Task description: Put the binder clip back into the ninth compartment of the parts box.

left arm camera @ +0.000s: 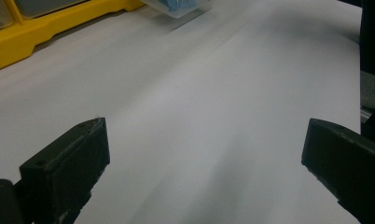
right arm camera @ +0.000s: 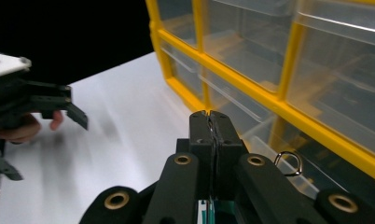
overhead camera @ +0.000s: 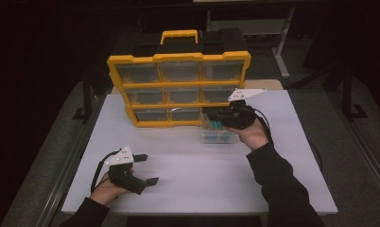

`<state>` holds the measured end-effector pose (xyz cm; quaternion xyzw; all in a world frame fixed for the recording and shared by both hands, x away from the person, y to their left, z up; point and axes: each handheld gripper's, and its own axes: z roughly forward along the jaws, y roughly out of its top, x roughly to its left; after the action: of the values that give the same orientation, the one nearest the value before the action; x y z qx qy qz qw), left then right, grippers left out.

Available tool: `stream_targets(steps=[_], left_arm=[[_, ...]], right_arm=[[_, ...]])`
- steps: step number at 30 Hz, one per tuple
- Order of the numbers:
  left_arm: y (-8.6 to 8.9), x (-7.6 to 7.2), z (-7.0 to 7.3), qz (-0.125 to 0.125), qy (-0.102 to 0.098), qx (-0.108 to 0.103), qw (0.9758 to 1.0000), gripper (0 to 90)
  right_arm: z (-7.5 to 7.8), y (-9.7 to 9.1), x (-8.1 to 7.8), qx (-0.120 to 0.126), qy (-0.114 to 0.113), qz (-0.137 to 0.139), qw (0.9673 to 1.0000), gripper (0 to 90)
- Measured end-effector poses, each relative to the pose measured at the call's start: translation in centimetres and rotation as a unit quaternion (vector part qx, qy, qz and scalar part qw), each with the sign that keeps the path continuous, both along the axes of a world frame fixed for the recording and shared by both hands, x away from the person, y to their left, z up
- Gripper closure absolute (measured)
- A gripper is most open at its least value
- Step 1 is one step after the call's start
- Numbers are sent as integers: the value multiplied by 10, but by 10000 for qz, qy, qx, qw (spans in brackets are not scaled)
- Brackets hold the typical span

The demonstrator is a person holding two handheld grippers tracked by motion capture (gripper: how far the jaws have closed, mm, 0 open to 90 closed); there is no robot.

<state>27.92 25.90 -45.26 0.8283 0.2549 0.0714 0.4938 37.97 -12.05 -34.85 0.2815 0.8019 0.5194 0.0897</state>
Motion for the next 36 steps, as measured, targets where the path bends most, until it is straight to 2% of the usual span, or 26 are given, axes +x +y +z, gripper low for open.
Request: stream_targets(steps=[8,12,15,24,29,36], left_arm=[[0,-1,1,-11,-12,-25,10000,7],[-1,-1,0,-29,-13,2,10000,7],[-2,-2,0,-43,-15,3,10000,7],[-3,-1,0,-48,-18,25,10000,7],[-1,-2,0,-51,-17,37,10000,7],[-2,-3,0,-53,-21,49,10000,7]], right_arm=[[-16,-1,19,-115,84,-163,9998,873],[-22,-2,22,-240,99,-207,9994,873],[-26,-3,24,-232,130,-248,9993,873],[-36,4,26,-389,257,-70,9989,869],[-34,1,25,-345,306,-116,9989,697],[-26,-7,16,-344,313,-278,9985,517]])
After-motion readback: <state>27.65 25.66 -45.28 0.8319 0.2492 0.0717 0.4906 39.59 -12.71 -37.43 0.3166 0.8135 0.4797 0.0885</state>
